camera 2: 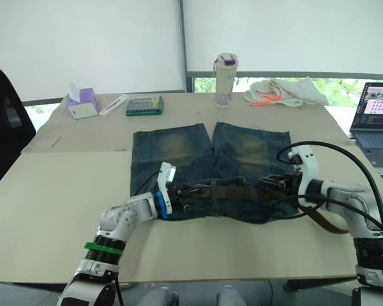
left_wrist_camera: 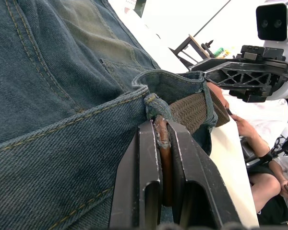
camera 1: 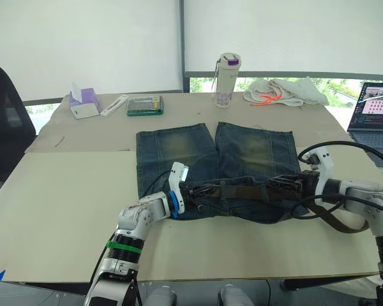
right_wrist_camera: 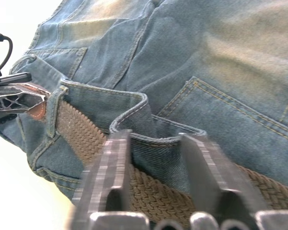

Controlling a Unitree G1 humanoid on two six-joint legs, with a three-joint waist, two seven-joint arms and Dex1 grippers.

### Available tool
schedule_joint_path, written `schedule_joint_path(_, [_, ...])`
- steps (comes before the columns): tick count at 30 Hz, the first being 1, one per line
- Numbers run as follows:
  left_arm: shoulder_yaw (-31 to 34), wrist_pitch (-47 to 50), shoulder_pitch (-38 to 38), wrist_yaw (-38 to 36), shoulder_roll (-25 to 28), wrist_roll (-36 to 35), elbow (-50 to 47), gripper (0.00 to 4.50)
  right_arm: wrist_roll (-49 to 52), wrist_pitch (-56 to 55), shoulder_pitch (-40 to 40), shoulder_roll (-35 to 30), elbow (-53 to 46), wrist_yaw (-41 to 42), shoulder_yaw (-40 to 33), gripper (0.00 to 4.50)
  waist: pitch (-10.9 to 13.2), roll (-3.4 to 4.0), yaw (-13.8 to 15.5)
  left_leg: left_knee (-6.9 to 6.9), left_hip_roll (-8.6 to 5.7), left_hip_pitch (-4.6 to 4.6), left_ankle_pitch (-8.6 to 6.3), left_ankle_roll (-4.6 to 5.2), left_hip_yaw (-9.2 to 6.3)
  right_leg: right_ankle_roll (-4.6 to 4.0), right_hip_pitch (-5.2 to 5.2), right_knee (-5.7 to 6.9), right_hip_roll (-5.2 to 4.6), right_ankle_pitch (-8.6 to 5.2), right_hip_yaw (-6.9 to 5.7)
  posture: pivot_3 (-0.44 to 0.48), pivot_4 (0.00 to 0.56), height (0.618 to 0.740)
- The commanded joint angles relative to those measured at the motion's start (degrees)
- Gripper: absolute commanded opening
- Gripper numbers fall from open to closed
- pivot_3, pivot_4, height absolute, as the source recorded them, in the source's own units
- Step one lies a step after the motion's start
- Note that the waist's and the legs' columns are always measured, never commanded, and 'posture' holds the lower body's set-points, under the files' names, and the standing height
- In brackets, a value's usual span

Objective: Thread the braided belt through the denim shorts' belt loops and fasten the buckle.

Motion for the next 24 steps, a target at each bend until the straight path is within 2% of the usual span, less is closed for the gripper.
schedule_joint_path(1, [0.5, -1.4, -1.1, -0.5, 0.2, 0.1, -0.2, 0.00, 0.8, 0.2, 0.1, -0.4, -1.6, 1.0, -2.0, 0.08, 0.0, 0.00, 0.0, 0.00, 0.00, 0.00, 0.00, 0.00, -0.01, 0.00, 0.00, 0.00, 0.00, 0.00, 0.00, 0.000, 0.150, 0.740])
schedule_joint_path(17, [1.5, -2.4, -0.8, -0.2, 1.7, 0.3, 0.4, 0.00, -2.3, -5.3, -1.7, -1.2, 3.4, -1.2, -7.2, 0.08, 0.0, 0.01, -0.1, 0.00, 0.01, 0.01, 0.00, 0.00, 0.01, 0.00, 0.00, 0.03, 0.01, 0.00, 0.00, 0.000, 0.150, 0.740])
schedule_joint_path(24, [3.4, -2.5, 0.2, 0.4, 4.1, 0.2, 0.3, 0.00, -6.7, -8.1, -1.1, -2.9, 6.6, -1.6, -6.7, 0.08, 0.0, 0.01, -0.1, 0.00, 0.01, 0.02, 0.00, 0.00, 0.02, 0.00, 0.00, 0.03, 0.02, 0.00, 0.01, 0.000, 0.150, 0.740])
